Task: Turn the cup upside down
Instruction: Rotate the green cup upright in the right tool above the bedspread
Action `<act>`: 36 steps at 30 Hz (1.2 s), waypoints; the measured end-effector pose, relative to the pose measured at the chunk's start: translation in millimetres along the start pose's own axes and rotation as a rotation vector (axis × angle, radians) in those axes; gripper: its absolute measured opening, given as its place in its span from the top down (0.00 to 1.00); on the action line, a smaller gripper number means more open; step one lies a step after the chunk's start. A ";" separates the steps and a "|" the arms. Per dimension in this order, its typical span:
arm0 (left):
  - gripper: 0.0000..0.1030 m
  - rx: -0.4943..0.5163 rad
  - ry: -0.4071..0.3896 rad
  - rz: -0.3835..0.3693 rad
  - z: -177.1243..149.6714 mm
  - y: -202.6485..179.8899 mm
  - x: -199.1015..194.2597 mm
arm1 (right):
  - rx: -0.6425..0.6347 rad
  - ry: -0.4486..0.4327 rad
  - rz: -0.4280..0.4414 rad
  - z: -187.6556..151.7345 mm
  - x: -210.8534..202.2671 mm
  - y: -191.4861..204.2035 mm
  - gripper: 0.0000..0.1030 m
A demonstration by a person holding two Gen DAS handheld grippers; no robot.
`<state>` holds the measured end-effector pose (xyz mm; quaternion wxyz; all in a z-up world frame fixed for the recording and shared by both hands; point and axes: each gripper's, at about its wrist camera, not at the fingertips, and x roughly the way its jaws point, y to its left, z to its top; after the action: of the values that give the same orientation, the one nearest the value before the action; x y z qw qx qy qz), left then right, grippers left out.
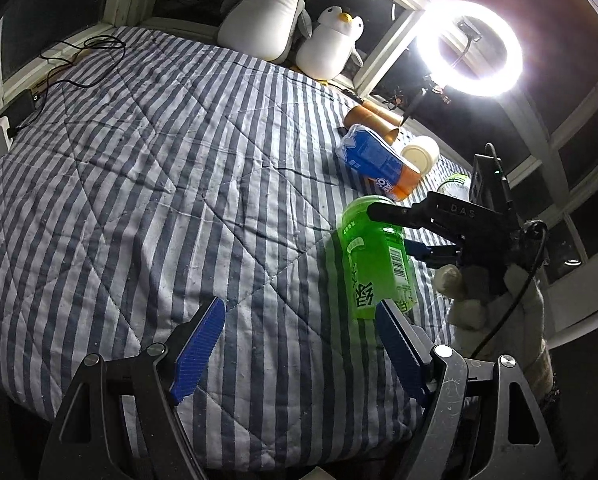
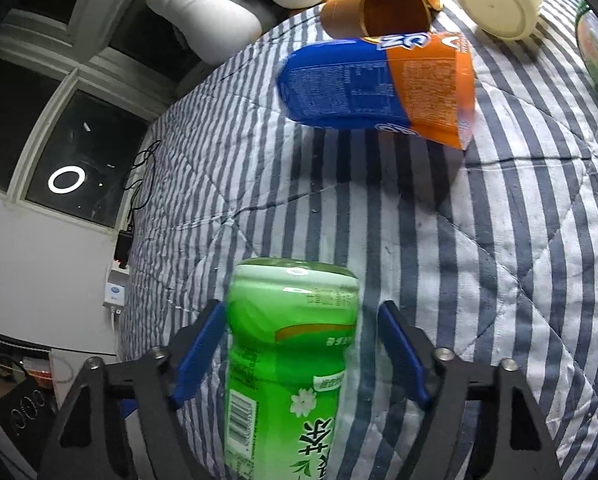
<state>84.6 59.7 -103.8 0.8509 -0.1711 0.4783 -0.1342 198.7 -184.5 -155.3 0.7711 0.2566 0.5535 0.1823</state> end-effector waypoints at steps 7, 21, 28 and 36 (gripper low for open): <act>0.22 -0.011 -0.010 0.003 2.0 5.3 -2.9 | -0.058 -0.023 -0.023 -6.0 -7.3 9.1 0.38; 0.22 0.019 -0.049 0.009 -1.9 -4.0 -13.0 | -0.258 -0.297 -0.143 -25.1 -65.5 41.5 0.38; 0.22 0.098 -0.106 0.056 -9.7 -26.4 -22.1 | -0.409 -0.413 -0.256 -42.1 -73.9 66.6 0.39; 0.22 0.152 -0.134 0.087 -15.7 -39.5 -26.5 | -0.495 -0.491 -0.345 -50.0 -74.2 77.2 0.39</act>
<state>55.2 31.8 -74.5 0.8964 -0.0936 0.4158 -0.1214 127.8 -154.9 -65.6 0.9386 0.0021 0.3267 0.1111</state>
